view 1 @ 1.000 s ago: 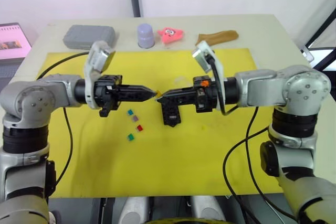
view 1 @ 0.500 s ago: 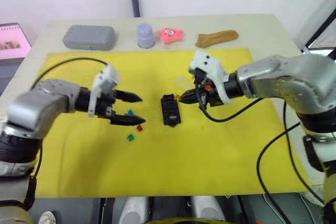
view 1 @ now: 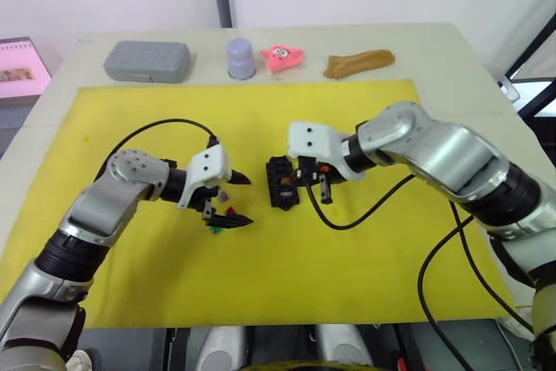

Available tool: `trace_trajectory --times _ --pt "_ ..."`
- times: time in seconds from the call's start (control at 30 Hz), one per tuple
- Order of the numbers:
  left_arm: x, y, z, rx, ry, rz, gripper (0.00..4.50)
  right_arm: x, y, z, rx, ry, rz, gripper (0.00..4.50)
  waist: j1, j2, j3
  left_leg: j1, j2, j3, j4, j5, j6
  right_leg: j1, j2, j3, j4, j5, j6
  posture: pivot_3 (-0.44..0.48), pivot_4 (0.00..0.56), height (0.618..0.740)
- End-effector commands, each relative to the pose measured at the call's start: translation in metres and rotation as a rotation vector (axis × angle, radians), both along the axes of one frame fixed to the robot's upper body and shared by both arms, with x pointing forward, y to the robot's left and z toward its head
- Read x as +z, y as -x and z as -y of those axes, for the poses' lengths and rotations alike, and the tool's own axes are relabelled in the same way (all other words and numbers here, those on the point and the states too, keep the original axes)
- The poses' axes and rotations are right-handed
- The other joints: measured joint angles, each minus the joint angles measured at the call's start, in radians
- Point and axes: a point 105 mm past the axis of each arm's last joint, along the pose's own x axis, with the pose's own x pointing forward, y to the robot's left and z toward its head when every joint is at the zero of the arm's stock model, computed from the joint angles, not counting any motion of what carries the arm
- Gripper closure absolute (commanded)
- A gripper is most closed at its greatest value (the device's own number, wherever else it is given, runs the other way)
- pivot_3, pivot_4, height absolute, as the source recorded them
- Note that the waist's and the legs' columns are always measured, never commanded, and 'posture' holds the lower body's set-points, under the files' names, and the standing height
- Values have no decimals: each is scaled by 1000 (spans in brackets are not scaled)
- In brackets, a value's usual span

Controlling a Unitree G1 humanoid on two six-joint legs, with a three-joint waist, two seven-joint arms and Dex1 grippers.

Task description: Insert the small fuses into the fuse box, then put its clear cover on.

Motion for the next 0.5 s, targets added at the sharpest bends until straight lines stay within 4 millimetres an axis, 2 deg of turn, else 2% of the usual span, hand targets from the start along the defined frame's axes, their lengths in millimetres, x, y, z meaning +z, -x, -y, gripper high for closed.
trace_trajectory --times 0.03,0.5 --pt "6 -1 2 -9 -1 42 78 7 -2 -7 31 3 49 4500 0 0 0 0 0 0 0 0 0 0 0 0 0 0 0 0 150 740" --pt "5 -3 4 -4 -8 60 78 0 -5 -9 62 51 64 4500 0 0 0 0 0 0 0 1 -1 0 0 0 0 0 0 0 150 740"
